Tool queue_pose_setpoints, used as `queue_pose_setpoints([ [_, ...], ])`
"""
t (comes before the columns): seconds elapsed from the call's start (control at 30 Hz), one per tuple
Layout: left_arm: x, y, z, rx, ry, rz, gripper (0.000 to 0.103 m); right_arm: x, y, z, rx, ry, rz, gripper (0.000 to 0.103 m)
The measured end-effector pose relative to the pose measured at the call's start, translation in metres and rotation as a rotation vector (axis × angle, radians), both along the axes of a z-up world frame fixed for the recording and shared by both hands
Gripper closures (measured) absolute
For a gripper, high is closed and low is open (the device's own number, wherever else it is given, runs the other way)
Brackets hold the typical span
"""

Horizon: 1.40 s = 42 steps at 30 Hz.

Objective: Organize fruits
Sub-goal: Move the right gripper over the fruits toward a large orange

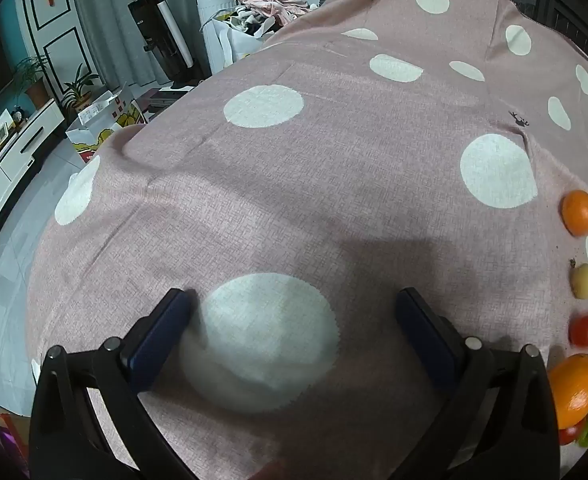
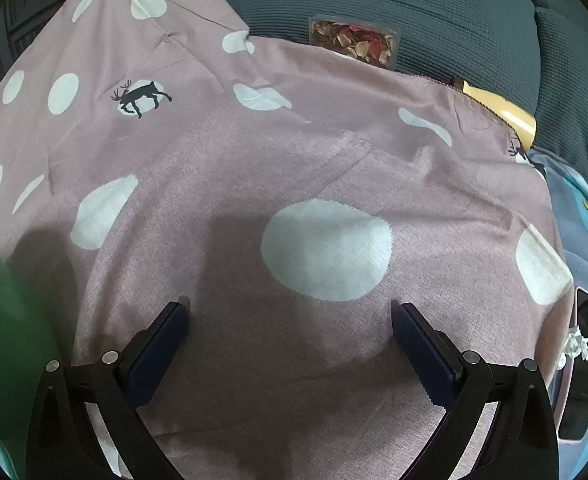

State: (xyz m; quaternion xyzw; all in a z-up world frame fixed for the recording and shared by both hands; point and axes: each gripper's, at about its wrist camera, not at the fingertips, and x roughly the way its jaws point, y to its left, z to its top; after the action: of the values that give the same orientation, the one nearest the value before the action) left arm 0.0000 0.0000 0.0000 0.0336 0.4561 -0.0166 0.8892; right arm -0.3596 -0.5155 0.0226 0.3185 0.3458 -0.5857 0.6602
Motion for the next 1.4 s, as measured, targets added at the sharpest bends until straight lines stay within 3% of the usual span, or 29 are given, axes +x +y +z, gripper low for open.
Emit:
queue_pose_setpoints([
  [0.5, -0.003, -0.001, 0.003, 0.007, 0.037, 0.001, 0.001, 0.004, -0.005, -0.006, 0.004, 0.003, 0.001, 0.001],
  [0.6, -0.01, 0.002, 0.013, -0.046, 0.041, -0.022, 0.003, -0.002, -0.001, -0.004, 0.012, -0.02, -0.002, 0.002],
  [0.73, -0.027, 0.005, 0.045, -0.152, -0.069, -0.046, 0.003, -0.002, 0.022, 0.02, -0.002, -0.053, 0.063, 0.007],
  [0.83, -0.038, 0.003, 0.061, -0.283, -0.116, -0.108, 0.004, -0.003, 0.052, 0.06, -0.146, 0.022, 0.09, 0.007],
  [0.9, -0.044, -0.001, 0.068, -0.353, -0.117, -0.155, 0.005, -0.001, 0.076, 0.091, -0.239, 0.02, 0.117, 0.007],
  [1.03, -0.053, -0.019, 0.075, -0.393, -0.101, -0.251, 0.013, 0.017, 0.121, 0.131, -0.293, -0.152, 0.259, 0.007],
  [1.23, -0.06, -0.04, 0.073, -0.408, -0.063, -0.322, 0.027, 0.084, 0.18, 0.149, -0.165, -0.401, 0.618, 0.007],
  [1.33, -0.06, -0.042, 0.067, -0.404, -0.036, -0.332, 0.038, 0.134, 0.208, 0.14, -0.056, -0.431, 0.766, 0.015],
  [1.4, -0.058, -0.043, 0.065, -0.391, -0.03, -0.33, 0.046, 0.172, 0.225, 0.13, 0.008, -0.414, 0.856, 0.026],
])
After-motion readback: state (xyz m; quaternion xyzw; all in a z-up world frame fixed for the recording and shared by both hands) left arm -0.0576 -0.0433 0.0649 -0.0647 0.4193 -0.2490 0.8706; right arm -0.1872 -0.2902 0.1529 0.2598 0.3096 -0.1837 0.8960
